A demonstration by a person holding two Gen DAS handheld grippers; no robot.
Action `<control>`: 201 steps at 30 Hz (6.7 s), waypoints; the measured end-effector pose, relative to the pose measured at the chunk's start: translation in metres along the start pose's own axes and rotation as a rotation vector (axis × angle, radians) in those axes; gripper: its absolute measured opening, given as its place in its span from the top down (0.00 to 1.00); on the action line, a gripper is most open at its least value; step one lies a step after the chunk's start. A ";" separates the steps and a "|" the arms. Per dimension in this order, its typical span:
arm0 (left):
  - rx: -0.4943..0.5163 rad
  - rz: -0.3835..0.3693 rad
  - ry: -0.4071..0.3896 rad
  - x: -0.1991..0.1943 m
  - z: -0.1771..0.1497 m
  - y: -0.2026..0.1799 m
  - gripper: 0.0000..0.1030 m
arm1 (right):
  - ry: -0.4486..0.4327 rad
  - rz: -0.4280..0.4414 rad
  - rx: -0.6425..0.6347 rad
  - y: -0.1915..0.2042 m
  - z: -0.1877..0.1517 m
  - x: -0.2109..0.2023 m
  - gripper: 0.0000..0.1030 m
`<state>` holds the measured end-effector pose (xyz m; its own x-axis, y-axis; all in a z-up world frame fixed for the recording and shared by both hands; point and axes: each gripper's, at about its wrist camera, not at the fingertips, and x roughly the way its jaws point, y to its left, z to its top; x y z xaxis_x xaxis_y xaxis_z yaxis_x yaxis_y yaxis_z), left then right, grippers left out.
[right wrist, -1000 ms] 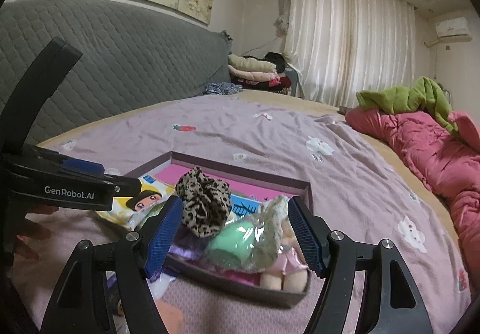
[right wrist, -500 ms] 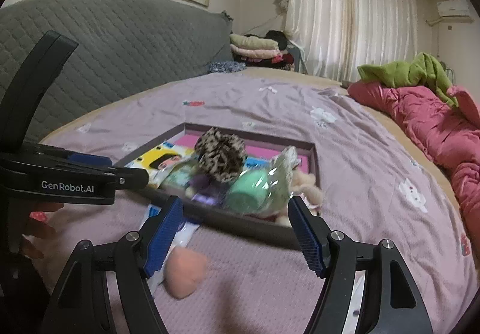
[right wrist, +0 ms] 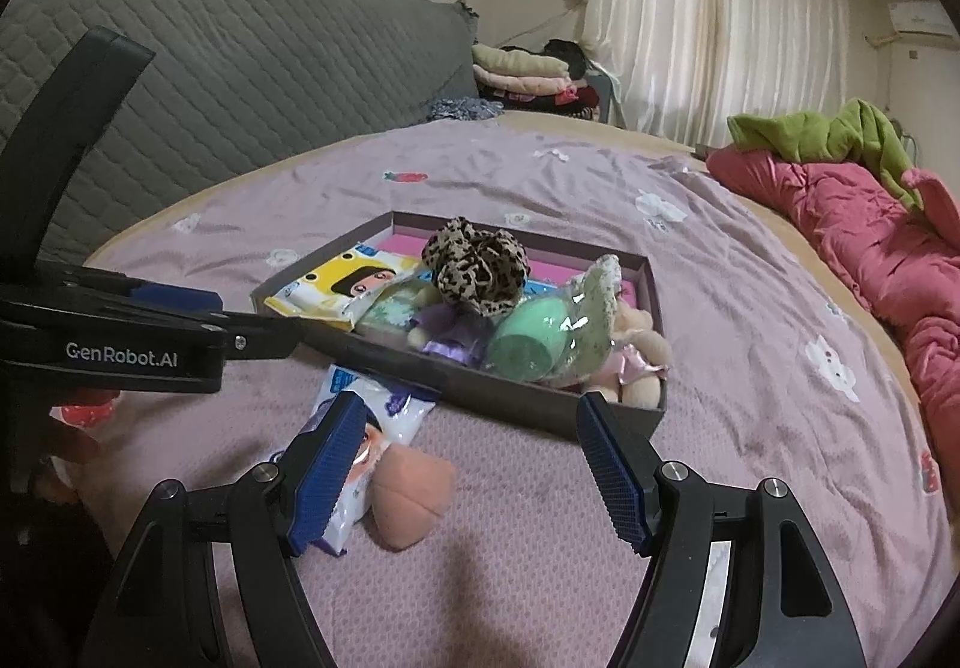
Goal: Organize soft objects
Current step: 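Withdraw both tools toward the purple wipe pack and peach sponge, then grasp the purple wipe pack with left tool while right tool grasps the peach sponge, then lift the purple wipe pack with left tool while right tool carries the sponge over the box, then lower both items into the box and open both tools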
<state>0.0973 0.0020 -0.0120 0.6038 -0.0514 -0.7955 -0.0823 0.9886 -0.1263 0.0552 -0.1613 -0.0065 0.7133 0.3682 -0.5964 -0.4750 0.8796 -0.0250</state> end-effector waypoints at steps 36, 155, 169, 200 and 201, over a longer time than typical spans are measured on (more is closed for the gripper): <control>-0.011 -0.062 0.173 0.036 -0.044 0.003 0.34 | 0.157 0.013 0.030 0.010 -0.027 0.030 0.28; 0.003 -0.048 -0.014 0.073 0.087 -0.008 0.64 | -0.138 -0.102 0.116 -0.091 0.035 0.041 0.63; 0.033 -0.041 0.010 0.085 0.082 -0.010 0.64 | -0.107 -0.092 0.090 -0.089 0.036 0.062 0.63; -0.029 -0.024 -0.067 0.074 0.084 0.005 0.37 | -0.083 -0.075 0.069 -0.082 0.031 0.077 0.32; -0.038 -0.017 -0.087 0.069 0.085 0.007 0.37 | -0.099 -0.073 0.067 -0.082 0.032 0.073 0.31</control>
<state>0.2057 0.0177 -0.0174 0.6721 -0.0544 -0.7385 -0.1002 0.9815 -0.1635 0.1624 -0.1966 -0.0225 0.7934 0.3275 -0.5130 -0.3868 0.9221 -0.0096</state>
